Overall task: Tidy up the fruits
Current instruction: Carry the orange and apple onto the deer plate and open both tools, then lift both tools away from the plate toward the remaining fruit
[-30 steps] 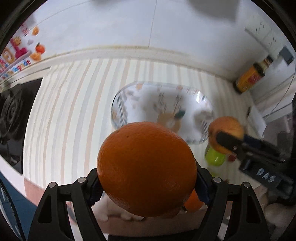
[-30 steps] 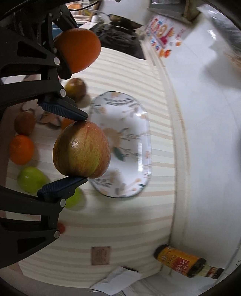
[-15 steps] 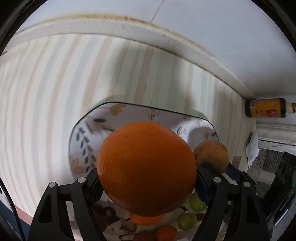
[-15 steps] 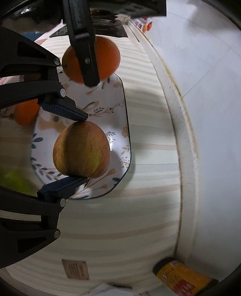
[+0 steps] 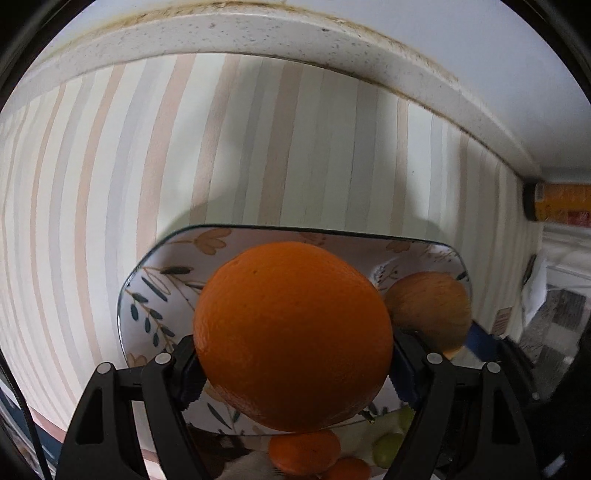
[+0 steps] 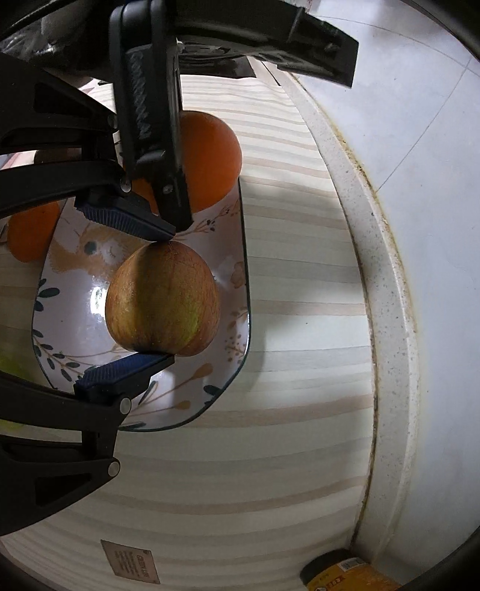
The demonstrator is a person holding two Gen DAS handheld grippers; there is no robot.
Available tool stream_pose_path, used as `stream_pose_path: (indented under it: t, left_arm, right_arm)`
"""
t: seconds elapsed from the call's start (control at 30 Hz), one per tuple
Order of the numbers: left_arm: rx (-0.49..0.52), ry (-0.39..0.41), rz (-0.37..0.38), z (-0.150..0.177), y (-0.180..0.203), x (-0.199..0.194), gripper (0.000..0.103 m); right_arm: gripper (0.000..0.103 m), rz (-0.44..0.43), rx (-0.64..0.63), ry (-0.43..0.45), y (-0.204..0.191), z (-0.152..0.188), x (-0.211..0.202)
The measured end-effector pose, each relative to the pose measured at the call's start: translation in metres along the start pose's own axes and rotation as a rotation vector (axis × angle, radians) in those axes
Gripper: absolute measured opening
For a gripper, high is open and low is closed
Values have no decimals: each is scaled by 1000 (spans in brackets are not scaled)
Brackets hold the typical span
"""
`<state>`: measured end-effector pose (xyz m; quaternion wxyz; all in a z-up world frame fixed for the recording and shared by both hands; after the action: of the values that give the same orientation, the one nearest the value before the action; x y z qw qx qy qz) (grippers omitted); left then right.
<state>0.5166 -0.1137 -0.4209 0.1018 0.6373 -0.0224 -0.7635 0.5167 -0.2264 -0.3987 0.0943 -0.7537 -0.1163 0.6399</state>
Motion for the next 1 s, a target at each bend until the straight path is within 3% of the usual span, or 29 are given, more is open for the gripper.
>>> stream_pose_path:
  t: [0.1,0.23,0.3,0.5,0.7,1.0]
  left_arm:
    - [17,20,-40,-2,1,3,80]
    - [44,77,-51,-6,7,-4,92]
    - [58,99,-35,-7,12,-14,93]
    - [60,175,-100,-3,1,-39,94]
    - [39,279,-171,25,-25,-76,94]
    - [21,432,-157,89,-45,-135,94]
  right_arm:
    - [65,6,-9,-19,-2,-2,3]
    - [87,13,2,-34,-3,0,5]
    - [91,8,19,-37,-2,0,5]
    - [94,101,26,-43,0,2,-8]
    - [94,173,-4,-55,-8,20,-33]
    - [94,228,-69,40,-27,66,-109]
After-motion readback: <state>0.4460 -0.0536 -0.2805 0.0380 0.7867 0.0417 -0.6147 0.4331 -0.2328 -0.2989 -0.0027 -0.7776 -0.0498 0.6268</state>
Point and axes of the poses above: each gripper's, at about its wrist camera, not at the fingertips, and x roughly the way its jaws point, y to its right, z to its underside, the point moved 8 cm from there along x, roughly the way its jaws point, and after that the axes turned 8 degrees about -x, right-handed, at the moved point
